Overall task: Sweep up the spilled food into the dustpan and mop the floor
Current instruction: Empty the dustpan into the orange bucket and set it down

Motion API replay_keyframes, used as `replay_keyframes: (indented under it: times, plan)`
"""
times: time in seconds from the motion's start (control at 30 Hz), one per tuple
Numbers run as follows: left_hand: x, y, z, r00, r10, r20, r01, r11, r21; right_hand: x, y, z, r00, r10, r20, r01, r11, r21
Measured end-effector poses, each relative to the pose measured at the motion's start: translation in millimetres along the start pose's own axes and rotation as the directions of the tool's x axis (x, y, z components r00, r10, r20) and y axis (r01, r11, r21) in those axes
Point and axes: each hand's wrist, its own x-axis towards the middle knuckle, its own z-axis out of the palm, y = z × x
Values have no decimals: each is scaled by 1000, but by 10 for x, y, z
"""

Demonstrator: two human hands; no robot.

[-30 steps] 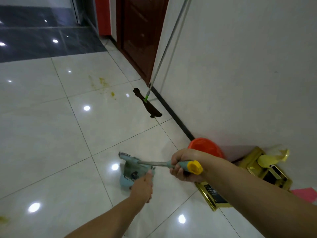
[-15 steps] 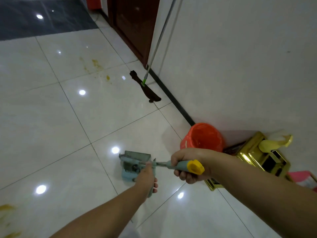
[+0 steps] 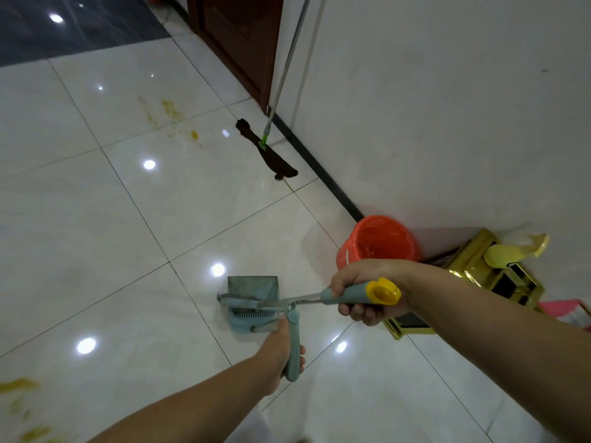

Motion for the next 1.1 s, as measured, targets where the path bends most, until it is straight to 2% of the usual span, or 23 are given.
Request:
replay_keyframes:
  times: [0.2, 0.37, 0.47, 0.6, 0.8, 0.93, 1.1]
  plan:
    - [-22, 54, 97, 997, -24, 73, 25, 1000, -15, -37, -27, -104, 999, 9, 36, -5, 994, -112]
    - [78, 228, 150, 988, -70, 135, 105, 956, -274, -81, 36, -105, 999, 9, 43, 0, 980, -199]
    - [180, 266, 181, 986, -121, 114, 156, 913, -378, -103, 107, -71, 1000, -18, 25, 24, 964, -266]
    - [291, 234, 239, 975, -188, 121, 218, 915, -338, -136, 205, -39, 999, -6, 36, 17, 949, -315]
    - [496, 58, 396, 952, -265, 155, 300, 909, -290, -171, 441, -172, 998, -24, 53, 37, 968, -248]
    - [584, -122, 651, 956, -254, 147, 285, 921, -265, -224, 741, -306, 998, -26, 63, 37, 982, -184]
    - [604, -223, 1143, 963, -212, 166, 243, 949, -200, -417, 1088, -632, 990, -132, 56, 135, 989, -51]
